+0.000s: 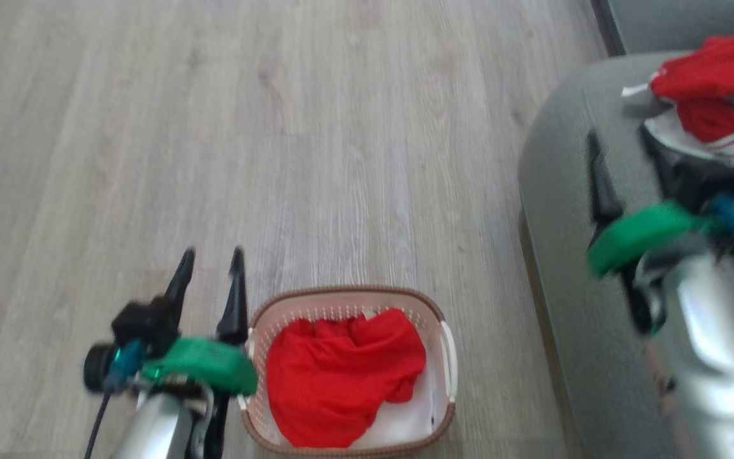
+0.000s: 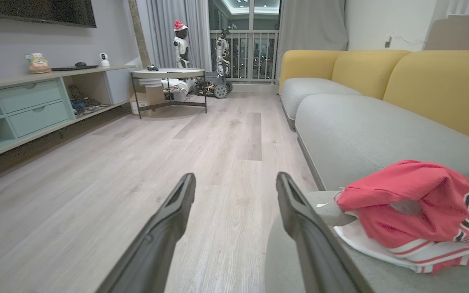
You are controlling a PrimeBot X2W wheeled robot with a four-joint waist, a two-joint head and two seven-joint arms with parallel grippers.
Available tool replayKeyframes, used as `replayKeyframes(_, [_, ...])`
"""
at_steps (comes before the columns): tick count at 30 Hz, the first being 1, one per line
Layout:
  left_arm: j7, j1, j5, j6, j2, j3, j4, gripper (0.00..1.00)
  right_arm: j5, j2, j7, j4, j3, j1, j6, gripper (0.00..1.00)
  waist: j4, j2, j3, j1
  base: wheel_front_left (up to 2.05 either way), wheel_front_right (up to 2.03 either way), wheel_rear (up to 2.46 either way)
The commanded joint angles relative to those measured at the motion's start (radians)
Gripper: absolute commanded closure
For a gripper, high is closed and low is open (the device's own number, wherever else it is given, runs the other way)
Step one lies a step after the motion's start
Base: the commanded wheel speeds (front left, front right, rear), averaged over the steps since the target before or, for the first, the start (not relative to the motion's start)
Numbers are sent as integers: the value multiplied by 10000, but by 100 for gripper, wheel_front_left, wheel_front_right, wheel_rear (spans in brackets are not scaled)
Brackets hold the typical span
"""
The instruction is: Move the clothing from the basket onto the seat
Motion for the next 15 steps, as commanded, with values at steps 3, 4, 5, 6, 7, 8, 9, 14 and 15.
replayKeyframes(3, [-95,361,209,120,62,669,-600,0,-417,401,-95,-837,-60,634,69,0,263,-1,-422,0,0,0,0])
replayKeyframes(4, [-95,562,248,122,28,755,-678,0,-529,504,-95,-1024,-134,884,69,0,299,-1,-479,0,0,0,0])
replayKeyframes(5, [-95,752,278,120,-9,843,-757,0,-598,609,-95,-1220,-226,1132,69,0,332,-1,-537,0,0,0,0])
replayKeyframes(6, [-95,925,304,118,-47,935,-843,0,-679,696,-95,-1422,-312,1373,69,0,366,-1,-573,0,0,0,0])
replayKeyframes(7, [-95,1083,332,109,-81,1023,-925,0,-749,768,-95,-1623,-381,1609,69,0,399,-1,-607,0,0,0,0])
replayKeyframes(8, [-95,1227,363,99,-113,1111,-1011,0,-809,826,-95,-1828,-446,1835,69,0,429,-1,-636,0,0,0,0])
replayKeyframes(9, [-95,1359,406,74,-143,1176,-1093,0,-876,869,-95,-2031,-496,2057,69,0,458,-1,-662,0,0,0,0])
replayKeyframes(14, [-95,1857,603,-70,-255,1449,-1363,0,-797,941,-95,-3061,-629,3048,69,0,556,-1,-811,0,0,0,0])
replayKeyframes(15, [-95,1923,637,-101,-273,1495,-1392,0,-687,942,-95,-3239,-590,3241,69,0,570,-1,-839,0,0,0,0])
